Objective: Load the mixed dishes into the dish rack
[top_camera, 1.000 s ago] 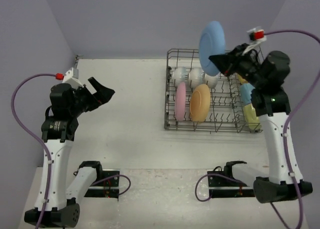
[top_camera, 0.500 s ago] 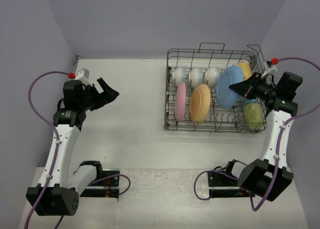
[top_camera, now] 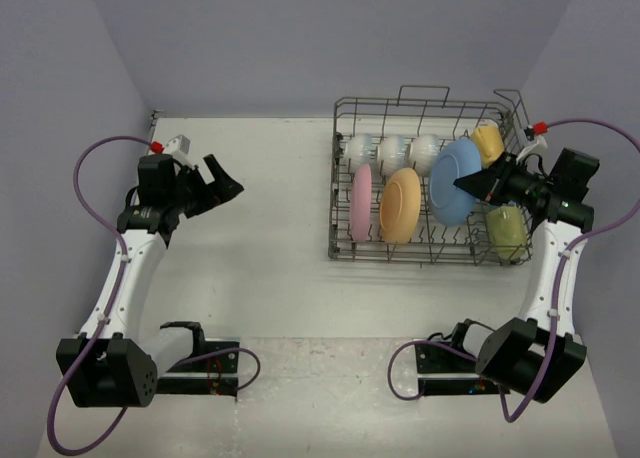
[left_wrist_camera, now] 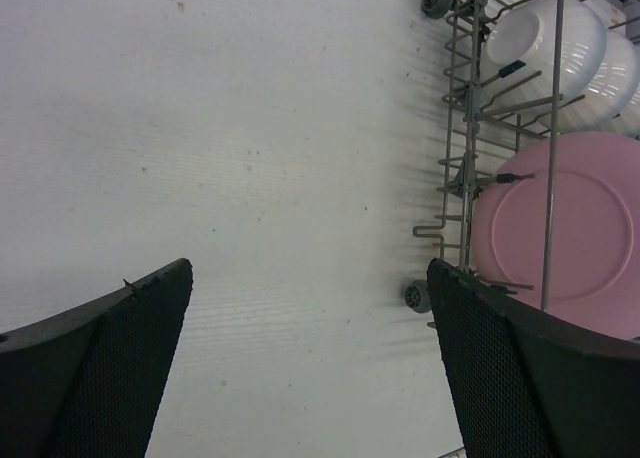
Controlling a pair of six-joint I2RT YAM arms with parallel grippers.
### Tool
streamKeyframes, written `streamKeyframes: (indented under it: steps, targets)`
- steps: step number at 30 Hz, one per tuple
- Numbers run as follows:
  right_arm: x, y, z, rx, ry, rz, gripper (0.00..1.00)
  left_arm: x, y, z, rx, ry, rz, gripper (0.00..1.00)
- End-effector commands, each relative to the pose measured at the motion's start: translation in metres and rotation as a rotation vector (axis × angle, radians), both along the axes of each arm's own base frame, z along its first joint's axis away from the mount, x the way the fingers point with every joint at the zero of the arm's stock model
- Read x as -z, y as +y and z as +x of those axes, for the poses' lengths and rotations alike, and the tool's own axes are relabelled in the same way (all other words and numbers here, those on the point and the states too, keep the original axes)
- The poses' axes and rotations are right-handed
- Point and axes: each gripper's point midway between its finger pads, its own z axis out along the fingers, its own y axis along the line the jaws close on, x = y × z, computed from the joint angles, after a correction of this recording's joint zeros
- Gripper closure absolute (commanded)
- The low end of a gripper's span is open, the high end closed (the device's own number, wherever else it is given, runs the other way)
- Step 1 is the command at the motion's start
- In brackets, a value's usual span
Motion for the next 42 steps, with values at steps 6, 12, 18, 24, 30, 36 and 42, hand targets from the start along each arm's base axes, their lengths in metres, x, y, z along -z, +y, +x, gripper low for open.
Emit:
streamKeyframes:
  steps: [6, 12, 18, 24, 30, 36, 42]
  targets:
    - [-0.016, 0.011, -0.002, -0.076, -0.067, 0.056, 1.0, -0.001, -0.003, 0.008, 0.034, -0.046, 0.005, 0.0]
    - [0.013, 0.009, 0.002, -0.066, 0.006, 0.093, 1.0, 0.002, -0.004, 0.008, 0.04, -0.038, 0.002, 0.0]
    - [0.044, 0.002, 0.006, -0.025, 0.076, 0.091, 1.0, 0.007, -0.006, 0.005, 0.051, -0.023, -0.001, 0.0]
    - [0.063, -0.006, 0.01, 0.027, 0.111, 0.054, 1.0, 0.012, -0.006, 0.003, 0.054, -0.006, 0.002, 0.0]
    - [0.078, -0.014, 0.013, 0.069, 0.127, 0.008, 0.96, 0.013, -0.003, 0.0, 0.045, 0.001, 0.013, 0.0]
    - [0.085, -0.019, 0.013, 0.099, 0.15, -0.015, 0.49, 0.015, -0.002, -0.003, 0.046, 0.012, 0.022, 0.0]
    - [0.067, -0.018, 0.009, 0.115, 0.116, -0.035, 0.01, 0.013, 0.001, -0.007, 0.035, 0.016, 0.037, 0.0]
